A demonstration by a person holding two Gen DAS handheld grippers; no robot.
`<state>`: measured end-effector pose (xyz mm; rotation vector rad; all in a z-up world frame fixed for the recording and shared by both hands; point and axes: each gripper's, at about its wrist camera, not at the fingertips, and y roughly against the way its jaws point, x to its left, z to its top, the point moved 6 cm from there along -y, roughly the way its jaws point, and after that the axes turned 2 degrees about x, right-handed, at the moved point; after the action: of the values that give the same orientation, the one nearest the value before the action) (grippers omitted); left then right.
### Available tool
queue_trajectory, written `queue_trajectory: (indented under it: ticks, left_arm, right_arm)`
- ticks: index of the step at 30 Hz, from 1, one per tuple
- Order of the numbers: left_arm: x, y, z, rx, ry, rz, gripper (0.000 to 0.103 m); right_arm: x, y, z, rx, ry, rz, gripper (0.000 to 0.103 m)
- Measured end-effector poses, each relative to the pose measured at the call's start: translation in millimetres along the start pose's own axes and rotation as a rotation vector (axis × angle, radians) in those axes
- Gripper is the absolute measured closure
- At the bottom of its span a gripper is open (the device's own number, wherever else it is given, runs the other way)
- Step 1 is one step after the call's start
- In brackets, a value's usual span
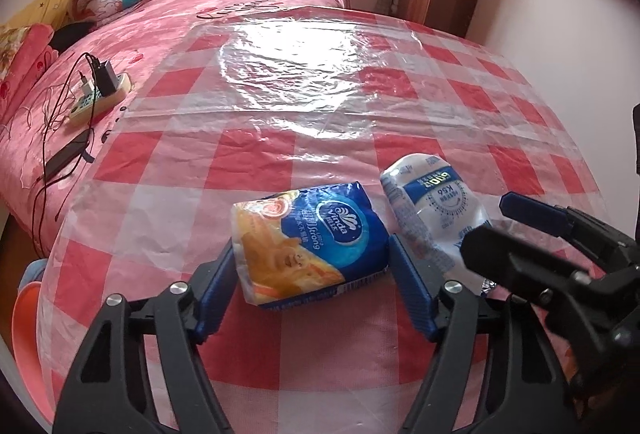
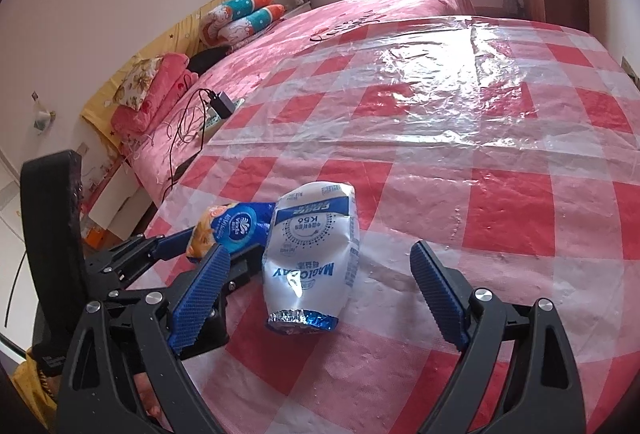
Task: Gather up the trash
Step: 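Grasp the blue snack pack with the left tool while the right tool approaches the milk bag, then grasp the white milk bag with the right tool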
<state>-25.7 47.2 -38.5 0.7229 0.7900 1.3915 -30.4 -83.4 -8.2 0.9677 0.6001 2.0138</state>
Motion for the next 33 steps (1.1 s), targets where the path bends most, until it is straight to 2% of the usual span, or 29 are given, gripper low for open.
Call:
queue_trajectory:
  ticks: [6,12,23,27,33]
  left_arm:
    - [4,2,0,-0.008,0.011,-0.004,0.034]
    - [25,7,0,-0.018,0.061,0.012,0.037]
    - [36,13,-2,-0.028,0.086,-0.001,0.043]
    - [39,14,-4,-0.031,0.093,-0.014,0.046]
    - [45,17,-6,-0.032,0.105,-0.027,0.048]
  right_arm:
    - [-2,-2,1,0.0,0.0,-0.01,0.013]
    - [-5,-3,1,0.005,-0.006,-0.014,0.013]
    - [7,-13,-1,0.036,0.065,-0.072,0.013]
    - [13,-16,-3,0.048,0.099,-0.094,0.021]
    - [17,-23,-4,0.06,0.153,-0.185,0.033]
